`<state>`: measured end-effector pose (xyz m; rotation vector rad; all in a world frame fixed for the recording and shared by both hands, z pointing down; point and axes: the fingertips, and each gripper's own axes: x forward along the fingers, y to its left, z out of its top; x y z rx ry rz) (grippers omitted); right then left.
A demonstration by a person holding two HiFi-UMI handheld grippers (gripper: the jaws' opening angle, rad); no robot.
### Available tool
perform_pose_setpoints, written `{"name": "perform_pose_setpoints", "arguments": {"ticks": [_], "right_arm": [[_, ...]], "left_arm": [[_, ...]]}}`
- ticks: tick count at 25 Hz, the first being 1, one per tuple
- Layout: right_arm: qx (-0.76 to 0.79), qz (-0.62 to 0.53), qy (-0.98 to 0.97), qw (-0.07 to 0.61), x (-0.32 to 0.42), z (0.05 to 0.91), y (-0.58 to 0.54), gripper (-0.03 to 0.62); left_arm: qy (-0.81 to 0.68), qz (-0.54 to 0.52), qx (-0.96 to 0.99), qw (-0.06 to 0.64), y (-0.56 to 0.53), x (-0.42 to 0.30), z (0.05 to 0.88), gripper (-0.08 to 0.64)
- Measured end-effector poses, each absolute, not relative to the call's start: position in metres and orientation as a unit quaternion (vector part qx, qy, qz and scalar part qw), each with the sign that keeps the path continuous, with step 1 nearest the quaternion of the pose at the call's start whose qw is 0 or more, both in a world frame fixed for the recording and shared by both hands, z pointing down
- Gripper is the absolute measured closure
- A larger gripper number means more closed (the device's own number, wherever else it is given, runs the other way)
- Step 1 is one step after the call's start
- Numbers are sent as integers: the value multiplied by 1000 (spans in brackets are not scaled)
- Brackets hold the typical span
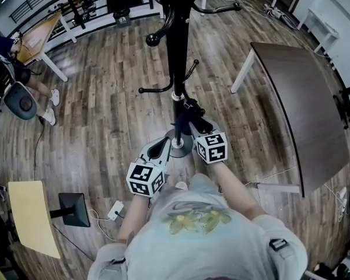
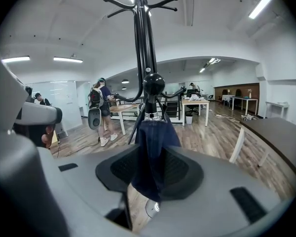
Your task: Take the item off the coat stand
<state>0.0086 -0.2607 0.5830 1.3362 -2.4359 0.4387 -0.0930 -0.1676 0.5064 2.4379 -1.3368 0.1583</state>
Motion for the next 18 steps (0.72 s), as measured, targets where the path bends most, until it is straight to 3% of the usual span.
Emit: {"name": "perform_pose_setpoints", "arguments": {"ticks": [4,18], "right_arm": [[467,148,-855,171,8,583,-259,555],[456,154,-861,164,6,579,-257,571]], "left_arm": [[-474,55,861,178,-165,-94,506,545],[-473,53,861,179,-165,-95,506,545]]}}
